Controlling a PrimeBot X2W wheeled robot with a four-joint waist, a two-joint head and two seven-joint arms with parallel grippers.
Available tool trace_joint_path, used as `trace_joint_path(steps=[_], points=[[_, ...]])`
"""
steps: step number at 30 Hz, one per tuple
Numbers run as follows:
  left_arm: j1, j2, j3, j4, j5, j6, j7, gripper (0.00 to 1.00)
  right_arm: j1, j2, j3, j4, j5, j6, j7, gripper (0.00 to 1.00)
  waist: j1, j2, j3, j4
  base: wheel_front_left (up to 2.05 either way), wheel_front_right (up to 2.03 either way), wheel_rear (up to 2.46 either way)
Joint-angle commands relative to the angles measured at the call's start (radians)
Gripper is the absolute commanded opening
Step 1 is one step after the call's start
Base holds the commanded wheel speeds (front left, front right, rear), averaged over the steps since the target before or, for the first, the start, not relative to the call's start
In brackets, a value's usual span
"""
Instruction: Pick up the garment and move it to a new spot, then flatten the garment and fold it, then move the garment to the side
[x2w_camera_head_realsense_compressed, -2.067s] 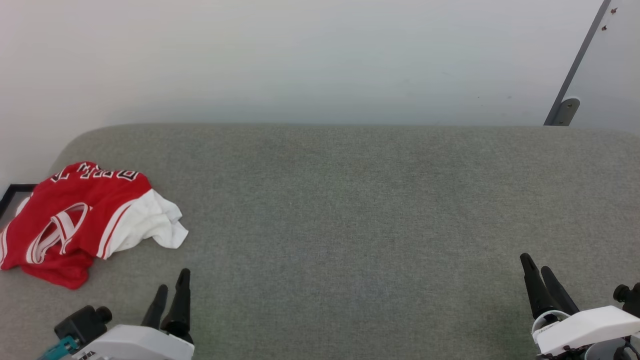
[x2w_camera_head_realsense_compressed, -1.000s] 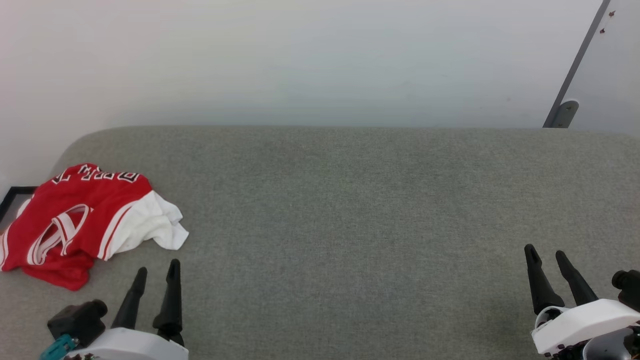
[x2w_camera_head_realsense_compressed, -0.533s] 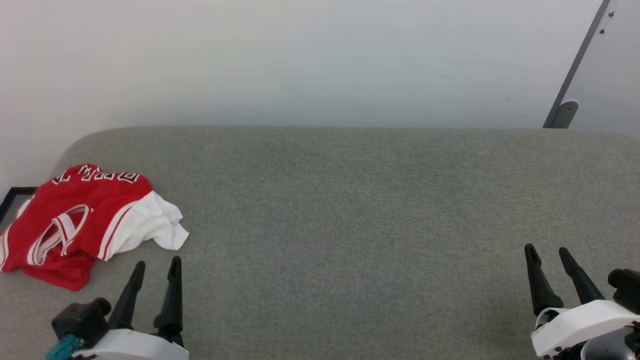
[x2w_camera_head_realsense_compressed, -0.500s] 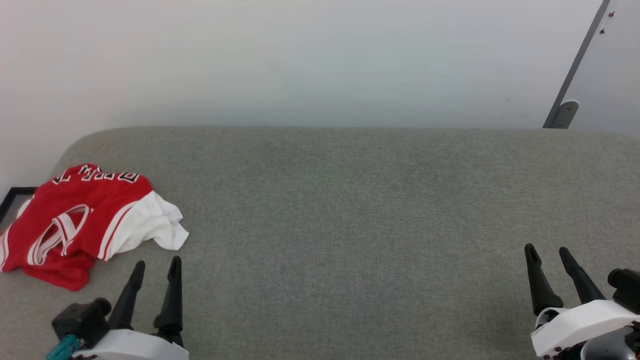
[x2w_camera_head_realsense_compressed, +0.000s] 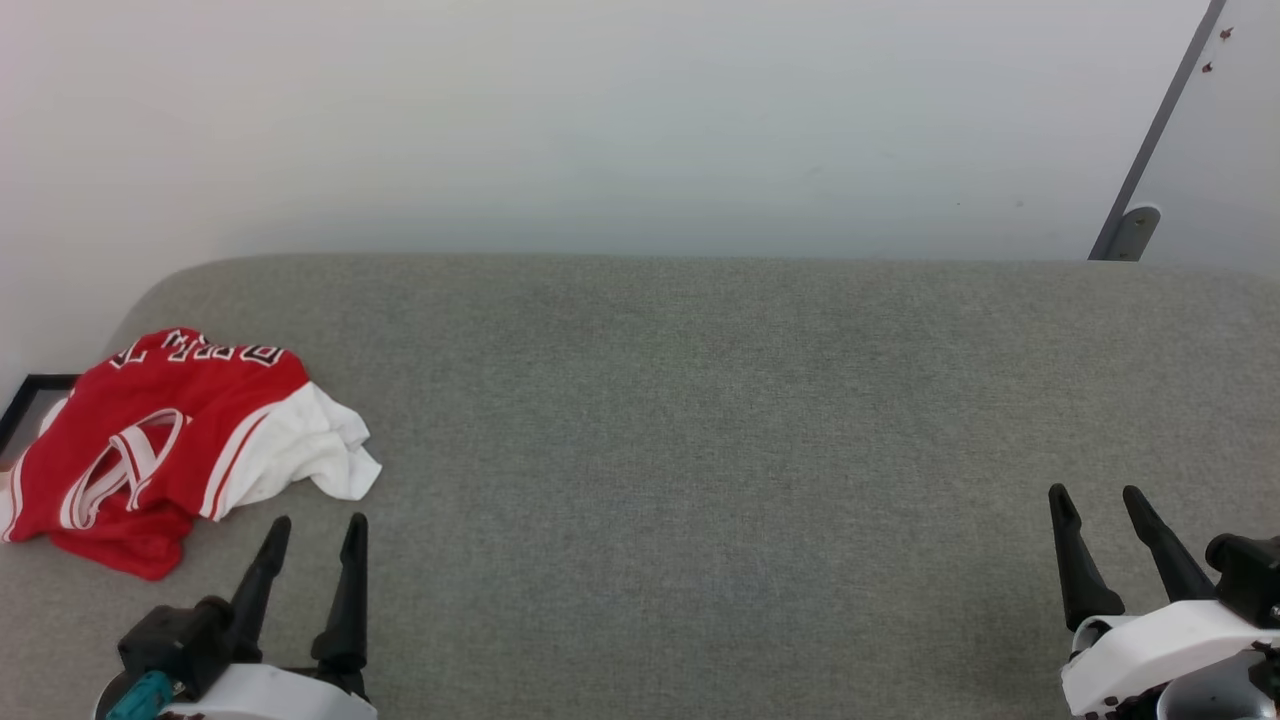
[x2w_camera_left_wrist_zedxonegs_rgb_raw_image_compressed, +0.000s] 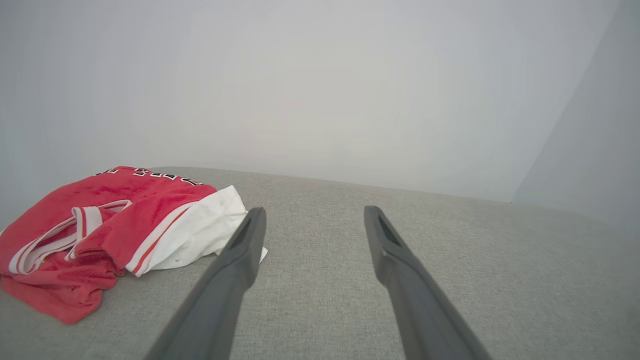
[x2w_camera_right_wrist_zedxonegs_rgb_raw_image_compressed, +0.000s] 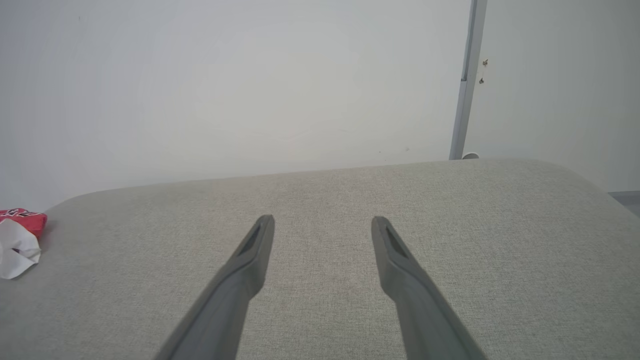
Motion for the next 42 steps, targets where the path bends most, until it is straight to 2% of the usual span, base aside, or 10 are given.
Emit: trace_joint_path(steps=[1, 13, 28, 35, 42], points=[[0.002, 0.007, -0.002, -0.002, 0.021, -0.008, -0.008, 1.00, 0.011, -0.002, -0.003, -0.007, -0.023, -0.001, -0.007, 1.00, 0.0000, -0.0001, -0.001, 0.001, 0.00, 0.00, 0.00], [0.006, 0.017, -0.002, -0.007, 0.085, -0.012, -0.029, 1.00, 0.018, -0.001, -0.008, -0.019, -0.096, -0.001, -0.018, 1.00, 0.0000, -0.0001, -0.003, 0.001, 0.00, 0.00, 0.00], [-0.001, 0.012, 0.000, 0.003, 0.057, -0.017, -0.028, 1.00, 0.025, 0.005, -0.003, -0.022, -0.094, -0.001, -0.022, 1.00, 0.0000, -0.0001, -0.006, 0.010, 0.00, 0.00, 0.00], [-0.003, 0.014, 0.034, 0.029, 0.016, -0.006, -0.019, 1.00, 0.022, -0.001, 0.037, -0.021, -0.084, -0.001, -0.008, 1.00, 0.0000, -0.0001, -0.031, 0.082, 0.00, 0.00, 0.00], [0.015, 0.031, 0.071, 0.024, -0.005, 0.029, 0.009, 1.00, 0.002, -0.007, 0.112, -0.002, -0.057, -0.001, 0.004, 1.00, 0.0000, -0.0001, -0.069, 0.204, 0.00, 0.00, 0.00]])
